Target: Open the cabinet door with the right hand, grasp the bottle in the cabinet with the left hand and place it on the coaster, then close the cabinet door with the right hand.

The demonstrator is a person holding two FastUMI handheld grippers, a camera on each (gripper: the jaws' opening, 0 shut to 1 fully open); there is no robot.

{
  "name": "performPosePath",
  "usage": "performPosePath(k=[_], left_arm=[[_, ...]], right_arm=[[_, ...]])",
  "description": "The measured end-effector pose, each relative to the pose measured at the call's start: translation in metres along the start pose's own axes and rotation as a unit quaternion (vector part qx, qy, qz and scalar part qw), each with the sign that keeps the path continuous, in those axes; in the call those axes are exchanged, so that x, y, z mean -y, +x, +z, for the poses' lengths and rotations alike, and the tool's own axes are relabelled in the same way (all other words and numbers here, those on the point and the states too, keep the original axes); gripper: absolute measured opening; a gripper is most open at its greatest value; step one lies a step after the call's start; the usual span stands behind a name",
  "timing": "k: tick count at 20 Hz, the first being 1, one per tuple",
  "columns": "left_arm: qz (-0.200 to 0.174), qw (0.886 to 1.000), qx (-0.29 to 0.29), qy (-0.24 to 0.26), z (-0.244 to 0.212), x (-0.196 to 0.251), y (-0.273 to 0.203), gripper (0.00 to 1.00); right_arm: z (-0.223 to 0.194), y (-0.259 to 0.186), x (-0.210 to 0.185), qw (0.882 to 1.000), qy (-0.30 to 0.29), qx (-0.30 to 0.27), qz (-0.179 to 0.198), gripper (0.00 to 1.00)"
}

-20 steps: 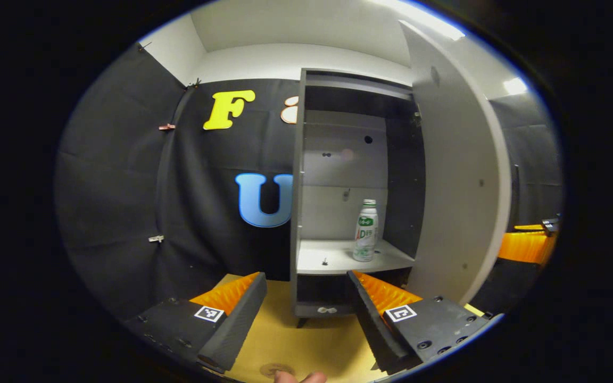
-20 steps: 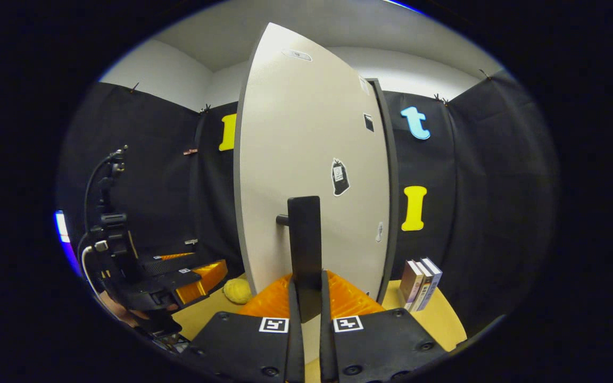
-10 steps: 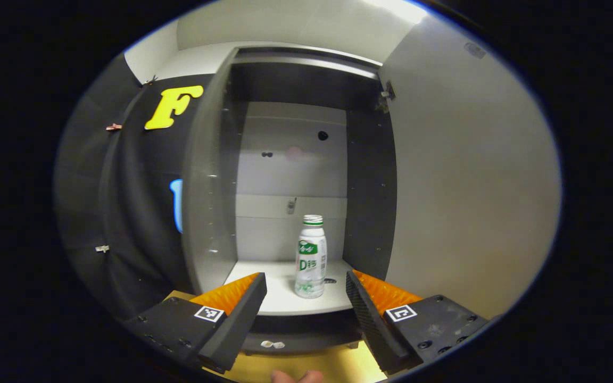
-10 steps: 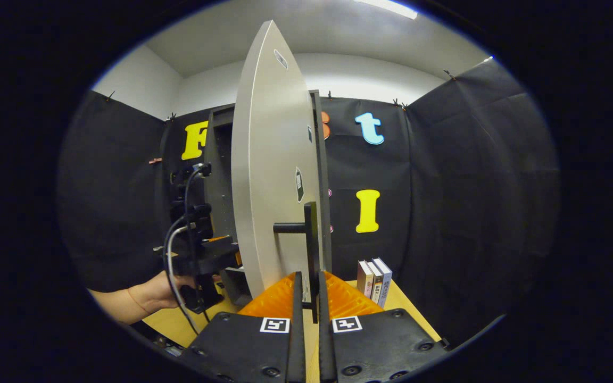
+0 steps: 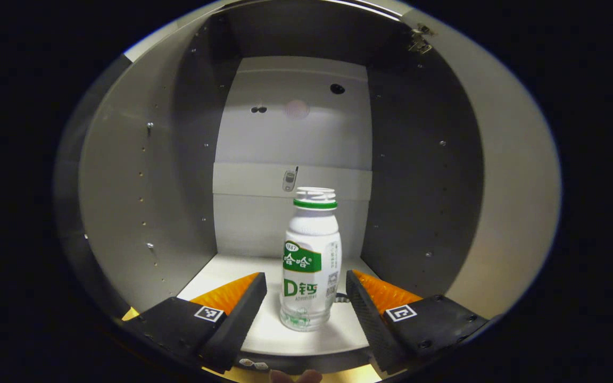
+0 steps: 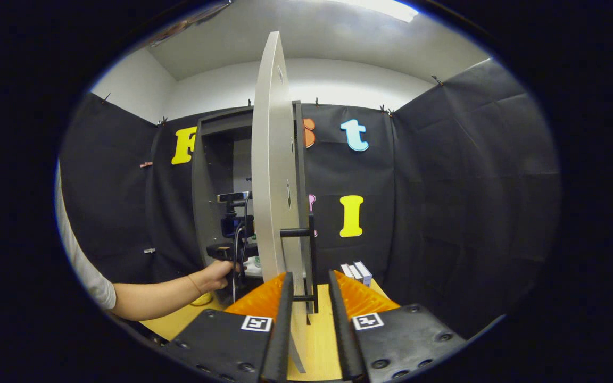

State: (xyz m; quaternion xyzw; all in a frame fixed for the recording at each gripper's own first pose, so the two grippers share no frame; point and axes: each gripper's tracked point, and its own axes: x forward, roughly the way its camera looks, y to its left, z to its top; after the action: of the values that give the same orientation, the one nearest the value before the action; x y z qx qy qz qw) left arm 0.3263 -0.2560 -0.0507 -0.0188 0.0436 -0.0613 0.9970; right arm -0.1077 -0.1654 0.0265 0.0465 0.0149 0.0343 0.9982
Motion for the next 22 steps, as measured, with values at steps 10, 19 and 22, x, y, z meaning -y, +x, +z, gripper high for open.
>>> performPosePath(k=[10,19,22], left_arm=[[-0.024,0.999,0.021,0.014,0.013,0.003,0.005,0.75],[-0.021,0.999,0.042,0.023,0.009,-0.039,-0.077,0.75],[-0.016,0.999,0.043,0.014,-0.021,-0.064,-0.117,0.75]], right_arm=[[-0.007,-0.016,-0.005,1.0,0.014,-0.017,-0.008,0.87],[0.013,-0.025,-0.083,0.998,0.009,0.017,0.058,0.87],[0.011,-0.023,-0.104,0.997,0.008,0.019,0.073,0.89]])
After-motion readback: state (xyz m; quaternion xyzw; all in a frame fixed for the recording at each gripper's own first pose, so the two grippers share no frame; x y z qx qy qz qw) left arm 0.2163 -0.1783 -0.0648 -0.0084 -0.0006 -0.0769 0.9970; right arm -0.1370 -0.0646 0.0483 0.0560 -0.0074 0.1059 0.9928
